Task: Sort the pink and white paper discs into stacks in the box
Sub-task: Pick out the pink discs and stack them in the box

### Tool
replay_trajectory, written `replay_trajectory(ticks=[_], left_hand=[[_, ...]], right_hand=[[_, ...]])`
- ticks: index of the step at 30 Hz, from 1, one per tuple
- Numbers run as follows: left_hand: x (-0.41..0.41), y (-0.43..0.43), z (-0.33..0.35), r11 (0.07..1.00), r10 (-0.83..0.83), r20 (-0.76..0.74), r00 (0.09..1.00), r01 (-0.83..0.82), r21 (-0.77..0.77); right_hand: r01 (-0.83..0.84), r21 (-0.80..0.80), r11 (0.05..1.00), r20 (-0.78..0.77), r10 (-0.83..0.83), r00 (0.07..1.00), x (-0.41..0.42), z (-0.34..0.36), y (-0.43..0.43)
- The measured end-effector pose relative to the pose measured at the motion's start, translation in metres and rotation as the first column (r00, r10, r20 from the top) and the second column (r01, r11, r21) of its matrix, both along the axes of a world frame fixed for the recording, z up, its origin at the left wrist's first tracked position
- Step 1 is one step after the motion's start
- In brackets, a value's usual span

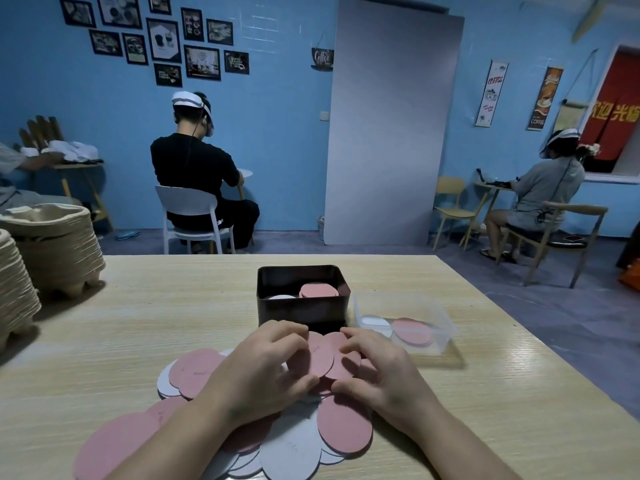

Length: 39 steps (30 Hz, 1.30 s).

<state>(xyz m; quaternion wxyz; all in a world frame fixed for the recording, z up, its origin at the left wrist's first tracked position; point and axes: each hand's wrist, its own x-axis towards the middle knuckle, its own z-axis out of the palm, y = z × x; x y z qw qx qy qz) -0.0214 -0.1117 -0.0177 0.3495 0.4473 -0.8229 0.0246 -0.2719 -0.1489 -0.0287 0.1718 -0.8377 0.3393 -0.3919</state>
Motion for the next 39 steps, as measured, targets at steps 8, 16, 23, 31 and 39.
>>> replay_trajectory(ticks=[8,16,23,31,39], left_hand=[[-0.009,-0.002,-0.001,0.999,-0.052,0.034,0.998,0.052,-0.012],[0.002,0.001,-0.001,0.999,-0.016,-0.049,0.999,0.017,0.033],[-0.004,0.001,-0.001,0.998,-0.053,0.006,0.999,0.053,0.017],[-0.005,-0.001,-0.002,0.997,-0.045,-0.01,0.999,0.046,0.054],[-0.003,0.0,-0.001,0.967,-0.008,0.128,0.992,-0.025,0.252]], right_hand=[[-0.024,-0.098,0.995,-0.046,0.02,0.999,0.002,0.003,0.002],[0.001,-0.093,0.996,0.031,0.002,1.0,-0.001,0.007,0.005],[-0.013,-0.085,0.996,0.027,0.016,1.0,0.001,0.005,0.003],[0.002,-0.093,0.996,-0.056,-0.007,0.998,0.0,0.004,0.002],[0.082,-0.097,0.992,-0.053,-0.088,0.995,-0.009,0.003,0.003]])
